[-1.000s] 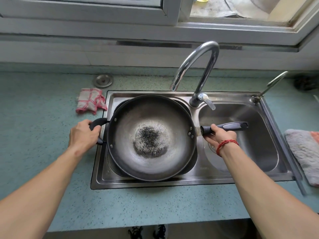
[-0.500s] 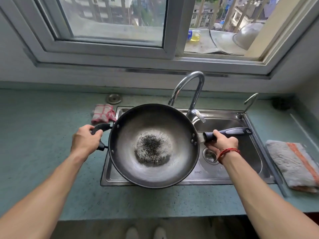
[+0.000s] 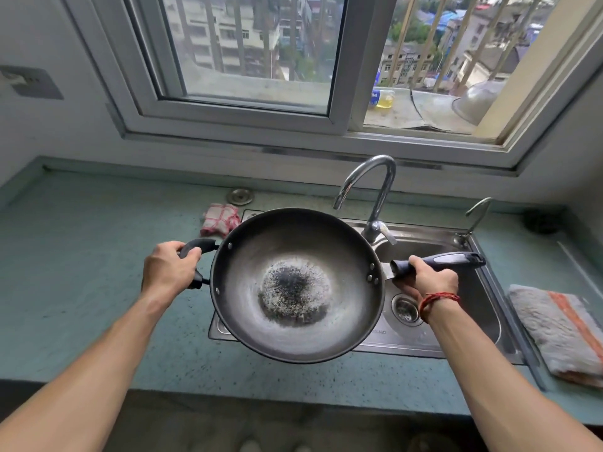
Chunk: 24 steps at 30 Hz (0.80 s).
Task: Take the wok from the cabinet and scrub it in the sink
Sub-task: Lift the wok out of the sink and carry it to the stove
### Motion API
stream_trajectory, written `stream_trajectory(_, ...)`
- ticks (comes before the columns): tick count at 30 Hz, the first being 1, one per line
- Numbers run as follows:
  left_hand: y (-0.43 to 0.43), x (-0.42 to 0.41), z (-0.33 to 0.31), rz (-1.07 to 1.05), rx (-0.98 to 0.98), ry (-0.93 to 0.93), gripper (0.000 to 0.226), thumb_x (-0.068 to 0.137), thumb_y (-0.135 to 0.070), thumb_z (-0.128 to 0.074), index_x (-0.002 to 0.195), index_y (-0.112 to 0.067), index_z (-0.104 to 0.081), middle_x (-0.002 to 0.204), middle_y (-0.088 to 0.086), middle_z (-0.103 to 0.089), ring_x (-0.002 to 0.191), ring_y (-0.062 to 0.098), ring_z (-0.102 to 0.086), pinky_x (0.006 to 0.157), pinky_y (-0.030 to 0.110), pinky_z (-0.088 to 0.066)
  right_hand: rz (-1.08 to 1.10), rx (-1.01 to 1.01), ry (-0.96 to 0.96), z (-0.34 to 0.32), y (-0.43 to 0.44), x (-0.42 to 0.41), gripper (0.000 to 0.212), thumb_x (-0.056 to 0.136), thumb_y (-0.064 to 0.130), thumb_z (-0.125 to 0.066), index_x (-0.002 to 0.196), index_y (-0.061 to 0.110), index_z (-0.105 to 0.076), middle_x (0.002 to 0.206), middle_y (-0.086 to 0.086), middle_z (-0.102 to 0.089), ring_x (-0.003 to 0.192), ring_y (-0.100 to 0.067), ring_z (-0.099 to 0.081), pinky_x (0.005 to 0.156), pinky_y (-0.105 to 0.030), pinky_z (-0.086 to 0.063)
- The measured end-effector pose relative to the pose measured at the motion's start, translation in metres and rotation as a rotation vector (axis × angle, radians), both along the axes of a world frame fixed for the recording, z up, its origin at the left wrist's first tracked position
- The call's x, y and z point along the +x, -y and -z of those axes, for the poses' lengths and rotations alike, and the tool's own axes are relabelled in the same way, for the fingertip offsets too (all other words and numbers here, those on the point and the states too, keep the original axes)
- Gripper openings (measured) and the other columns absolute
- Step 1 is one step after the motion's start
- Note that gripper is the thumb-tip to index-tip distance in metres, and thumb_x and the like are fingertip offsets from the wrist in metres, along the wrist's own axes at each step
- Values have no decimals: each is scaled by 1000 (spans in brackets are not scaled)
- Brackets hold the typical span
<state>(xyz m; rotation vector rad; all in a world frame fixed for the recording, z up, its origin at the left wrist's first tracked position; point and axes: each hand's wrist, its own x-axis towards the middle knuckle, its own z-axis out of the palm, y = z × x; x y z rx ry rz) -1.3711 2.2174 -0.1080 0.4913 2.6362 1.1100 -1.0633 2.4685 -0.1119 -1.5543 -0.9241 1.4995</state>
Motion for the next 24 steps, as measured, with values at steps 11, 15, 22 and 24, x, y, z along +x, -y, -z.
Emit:
stream_trajectory(11, 56, 9, -19, -154, 17, -48, 24, 91, -25, -56, 78, -8, -67, 61, 10, -71, 55, 25, -71, 63, 35, -57, -118, 68, -15, -17, 14, -32, 15, 81, 2, -71, 74, 4, -59, 78, -16, -65, 67, -25, -66, 47, -39, -59)
stream_trajectory(15, 91, 6, -20, -218, 23, -80, 29, 91, -27, -57, 75, -6, -68, 64, 13, -70, 60, 29, -70, 65, 38, -57, -200, 78, 26, -18, 26, -54, 20, 69, 11, -80, 75, 3, -62, 90, -20, -71, 79, -32, -71, 69, -51, -60)
stream_trajectory(22, 173, -7, -22, -384, 44, -97, 31, 91, -29, -61, 73, -5, -69, 62, 12, -70, 62, 28, -70, 64, 35, -54, -364, 113, 99, -42, 86, -114, 23, 74, 16, -80, 70, 7, -59, 74, -3, -61, 58, -10, -55, 39, -9, -44)
stream_trajectory(24, 203, -9, -24, -454, 66, -113, 32, 89, -31, -62, 73, -3, -69, 63, 15, -69, 66, 33, -68, 65, 38, -52, -392, 145, 112, -48, 110, -133, 22, 79, 16, -77, 88, 0, -65, 81, -3, -62, 65, -15, -58, 41, -14, -41)
